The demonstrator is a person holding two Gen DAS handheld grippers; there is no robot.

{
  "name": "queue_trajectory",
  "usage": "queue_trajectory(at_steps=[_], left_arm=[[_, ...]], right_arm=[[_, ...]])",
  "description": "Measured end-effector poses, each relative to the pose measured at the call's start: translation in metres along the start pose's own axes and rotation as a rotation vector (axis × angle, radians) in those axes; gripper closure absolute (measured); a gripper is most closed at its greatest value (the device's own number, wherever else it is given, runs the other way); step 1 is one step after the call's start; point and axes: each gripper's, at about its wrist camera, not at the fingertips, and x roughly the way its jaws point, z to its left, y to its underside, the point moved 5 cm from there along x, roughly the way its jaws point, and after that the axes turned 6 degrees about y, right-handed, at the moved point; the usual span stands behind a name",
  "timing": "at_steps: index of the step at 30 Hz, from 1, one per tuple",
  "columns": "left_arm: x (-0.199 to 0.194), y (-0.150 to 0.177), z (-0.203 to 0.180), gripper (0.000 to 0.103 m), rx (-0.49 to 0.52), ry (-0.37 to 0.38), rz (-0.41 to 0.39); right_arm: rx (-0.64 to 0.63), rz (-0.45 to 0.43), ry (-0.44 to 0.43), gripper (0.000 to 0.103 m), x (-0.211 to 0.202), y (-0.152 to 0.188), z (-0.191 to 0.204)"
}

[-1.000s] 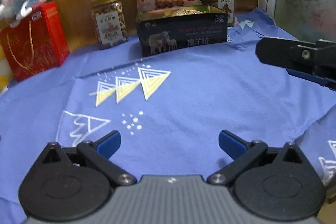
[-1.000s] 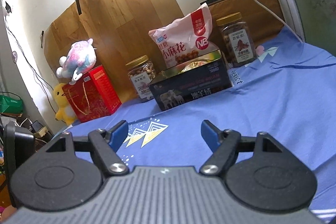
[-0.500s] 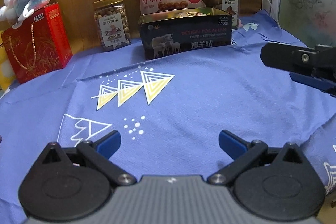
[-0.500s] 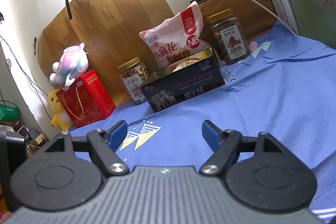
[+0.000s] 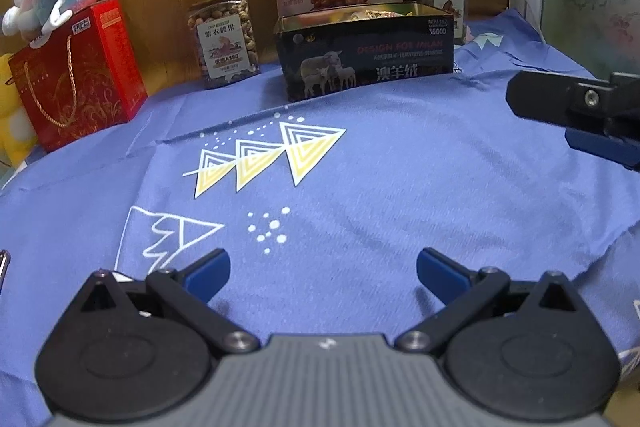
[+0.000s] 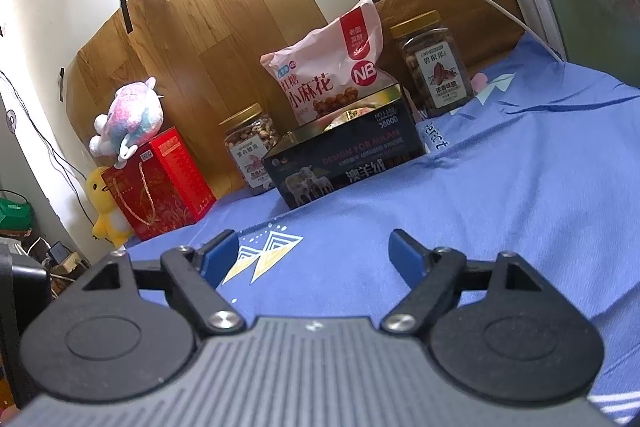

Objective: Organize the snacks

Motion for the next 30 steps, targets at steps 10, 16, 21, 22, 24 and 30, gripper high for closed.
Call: queue_trajectory(at_steps=[10,16,21,22,24,30], left_arm=[[0.0048,0.0034,0.005,0.0,-0.012,-0.001,0.03],[0.0058,0.003,0.0083,0.0,-0.024,-0.01,0.04],[0.0065,0.004,0.0086,0.0,-0.03,-0.004,0.052],[0.0066,0.004,0.0085,0.0,-0.03,-0.004,0.053],[0.0063,0.0044,0.0084,0.0,-0.03,-0.005,0.052],[0.0069,0.0042,0.01,0.0,-0.034,-0.008,0.054]], right_arm=[[-0.005,0.007,0.01,0.017,0.002,0.0015,-0.0008],[-0.004,0.01,0.014,0.016,0.0024,0.0031,-0.0001],[-0.004,0.009,0.013,0.016,0.0023,0.0031,-0.0011],[-0.004,0.009,0.013,0.016,0.0024,0.0029,-0.0011],[-0.004,0.01,0.012,0.016,0.0025,0.0026,-0.0014],[-0.001,0.013,0.013,0.016,0.0029,0.0024,-0.0028]])
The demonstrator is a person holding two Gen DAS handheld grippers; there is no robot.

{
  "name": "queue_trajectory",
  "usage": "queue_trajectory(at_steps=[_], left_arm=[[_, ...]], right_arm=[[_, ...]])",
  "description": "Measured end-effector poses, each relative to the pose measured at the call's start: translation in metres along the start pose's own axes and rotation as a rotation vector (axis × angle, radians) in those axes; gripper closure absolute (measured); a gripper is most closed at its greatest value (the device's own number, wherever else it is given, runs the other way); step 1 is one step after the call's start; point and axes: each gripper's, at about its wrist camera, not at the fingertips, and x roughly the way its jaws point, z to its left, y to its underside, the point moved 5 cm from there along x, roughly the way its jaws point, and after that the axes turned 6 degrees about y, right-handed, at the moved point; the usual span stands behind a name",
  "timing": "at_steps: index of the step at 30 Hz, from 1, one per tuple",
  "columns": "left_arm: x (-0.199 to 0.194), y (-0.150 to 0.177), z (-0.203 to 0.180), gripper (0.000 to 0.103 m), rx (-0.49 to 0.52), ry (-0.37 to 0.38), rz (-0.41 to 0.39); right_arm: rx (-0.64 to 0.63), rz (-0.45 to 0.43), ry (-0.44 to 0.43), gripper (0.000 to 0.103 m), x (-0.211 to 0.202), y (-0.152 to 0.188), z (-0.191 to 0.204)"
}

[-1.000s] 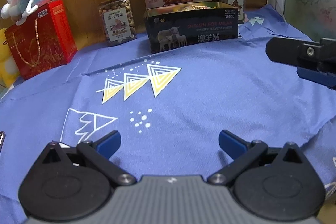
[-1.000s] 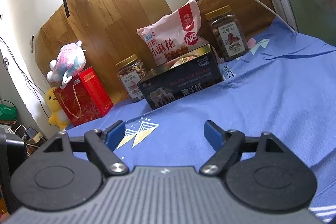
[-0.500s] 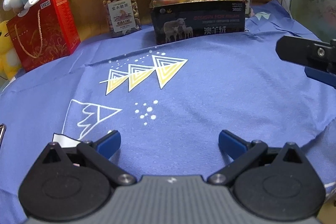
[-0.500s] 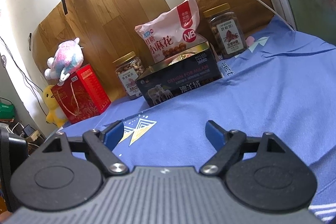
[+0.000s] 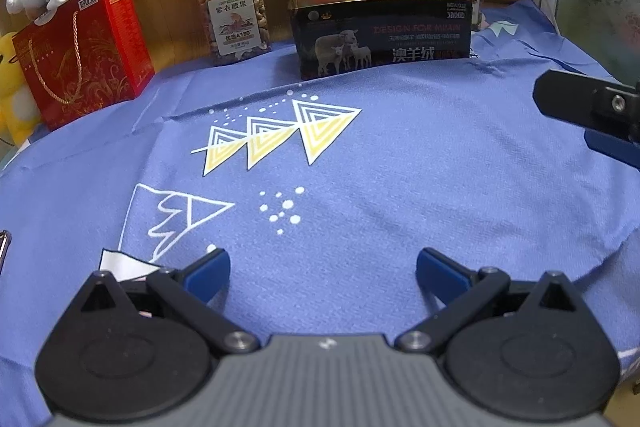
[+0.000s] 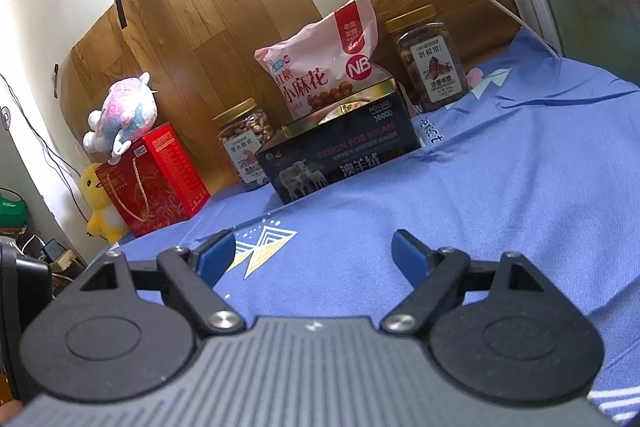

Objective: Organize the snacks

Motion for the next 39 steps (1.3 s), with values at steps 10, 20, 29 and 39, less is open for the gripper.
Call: queue_trajectory(at_steps=[10,20,29,39], left_arm=[[-0.002,-0.001,0.002,0.0,-0.001,0.0,-0.007],[-0.017,-0.009,0.01,0.0,0.005,-0.061,-0.077],[-0.034,-0.021,0.02,0.0,0.057,-0.231,-0.186],[-0.03,-0.016,0.02,0.0,0.031,-0.132,-0.137]], right_arm=[[0.0,-0.005,0.005,0.015,-0.001,0.0,0.0],[0.0,-0.016,0.006,0.015,-0.003,-0.002,0.002],[-0.005,-0.021,0.008,0.014,-0.003,-0.001,0.004],[0.002,-0.02,0.011,0.014,-0.002,0.0,0.004]])
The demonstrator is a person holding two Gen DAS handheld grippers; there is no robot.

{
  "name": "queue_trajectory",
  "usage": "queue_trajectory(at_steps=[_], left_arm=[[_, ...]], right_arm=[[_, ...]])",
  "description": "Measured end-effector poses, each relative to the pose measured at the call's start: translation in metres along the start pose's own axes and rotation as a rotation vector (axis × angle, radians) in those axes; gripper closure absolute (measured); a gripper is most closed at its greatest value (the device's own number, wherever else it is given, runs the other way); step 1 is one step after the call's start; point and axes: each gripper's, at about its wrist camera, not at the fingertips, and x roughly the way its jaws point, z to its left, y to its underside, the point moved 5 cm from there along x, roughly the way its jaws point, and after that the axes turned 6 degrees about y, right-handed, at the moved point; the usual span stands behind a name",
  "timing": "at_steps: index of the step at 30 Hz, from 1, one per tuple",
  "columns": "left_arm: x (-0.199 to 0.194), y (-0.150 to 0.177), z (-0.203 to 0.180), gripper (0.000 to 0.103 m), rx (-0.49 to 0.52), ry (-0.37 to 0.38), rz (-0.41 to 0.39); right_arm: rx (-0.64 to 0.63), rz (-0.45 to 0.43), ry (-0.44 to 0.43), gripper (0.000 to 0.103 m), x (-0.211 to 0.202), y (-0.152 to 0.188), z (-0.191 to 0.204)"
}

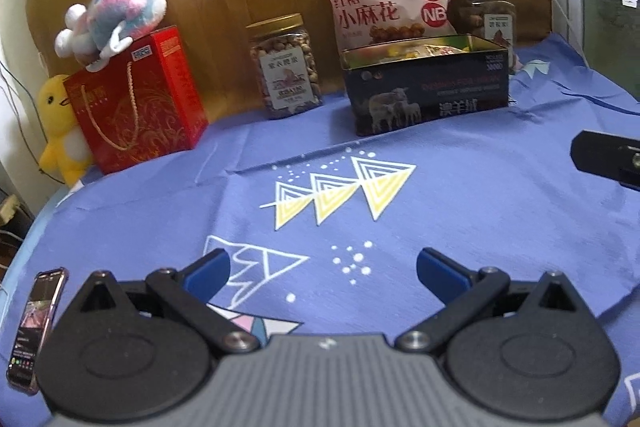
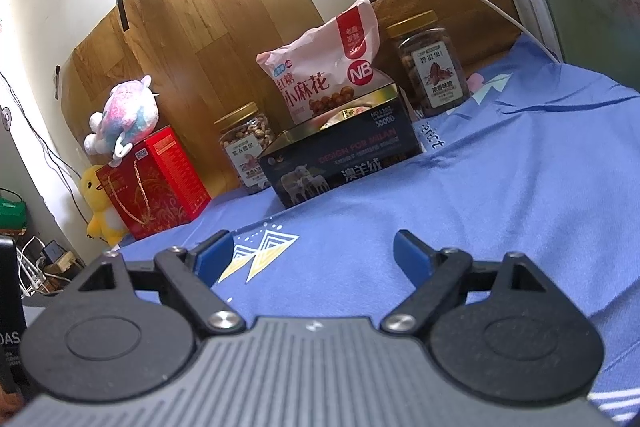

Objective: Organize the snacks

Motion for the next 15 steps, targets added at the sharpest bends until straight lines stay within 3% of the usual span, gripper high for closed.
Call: queue_trajectory(at_steps=[15], left_arm=[[-0.009,-0.0064,-0.0032,0.0,-0.038,0.127,-0.048]], right_arm=[[0.008,-0.005,0.006,0.014,-0.0017,-0.0003,-0.0009]])
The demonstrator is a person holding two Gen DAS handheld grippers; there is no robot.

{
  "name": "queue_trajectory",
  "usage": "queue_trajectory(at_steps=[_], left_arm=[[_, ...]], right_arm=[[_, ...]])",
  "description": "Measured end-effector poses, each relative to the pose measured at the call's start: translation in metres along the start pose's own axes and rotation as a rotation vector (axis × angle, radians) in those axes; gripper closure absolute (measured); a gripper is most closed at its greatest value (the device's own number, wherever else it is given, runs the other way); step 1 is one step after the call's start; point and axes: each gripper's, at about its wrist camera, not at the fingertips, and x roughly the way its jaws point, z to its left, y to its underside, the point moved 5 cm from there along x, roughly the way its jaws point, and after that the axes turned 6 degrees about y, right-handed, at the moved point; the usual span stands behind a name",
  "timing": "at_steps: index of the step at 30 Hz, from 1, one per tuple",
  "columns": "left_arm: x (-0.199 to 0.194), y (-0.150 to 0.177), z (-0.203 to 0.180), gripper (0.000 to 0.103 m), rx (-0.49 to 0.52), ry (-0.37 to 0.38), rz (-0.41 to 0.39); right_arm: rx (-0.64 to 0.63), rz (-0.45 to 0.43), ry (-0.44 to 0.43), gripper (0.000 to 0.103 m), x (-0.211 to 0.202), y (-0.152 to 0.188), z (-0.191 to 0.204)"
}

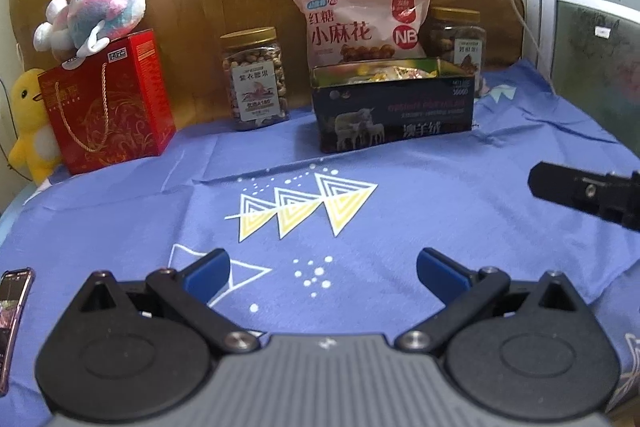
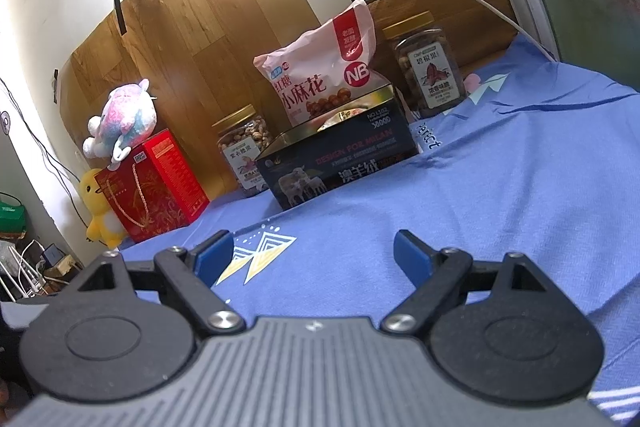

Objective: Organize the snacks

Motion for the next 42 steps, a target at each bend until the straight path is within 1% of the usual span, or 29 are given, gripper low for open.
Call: queue_trajectory(at_steps=[4,11,20,30,42], left_arm=[[-0.001,-0.001,0.0,0.0,0.009,-0.016,-0.007],[-0.001,0.0,-0.002,0.0,0.015,-0.003,-0.005],[0.005,0.004,-0.001,0.0,0.003,0.012,0.031],[0.007,0.001,-0.008,0.0,0.018,0.012,0.046],[0.011,-0.002,-0.006,0.0,-0.019,0.019,0.086]], right_arm=[[0.002,0.0,0.0,0.014,0.0,0.0,0.0],[0.001,0.001,0.0,0.014,0.0,0.0,0.0],[0.003,0.003,0.0,0.014,0.001,0.0,-0.001],[0.005,-0.009,0.005,0.014,-0.002,0.001,-0.002],[0.012,-0.016,0.012,0.014,-0.004,0.001,-0.002]])
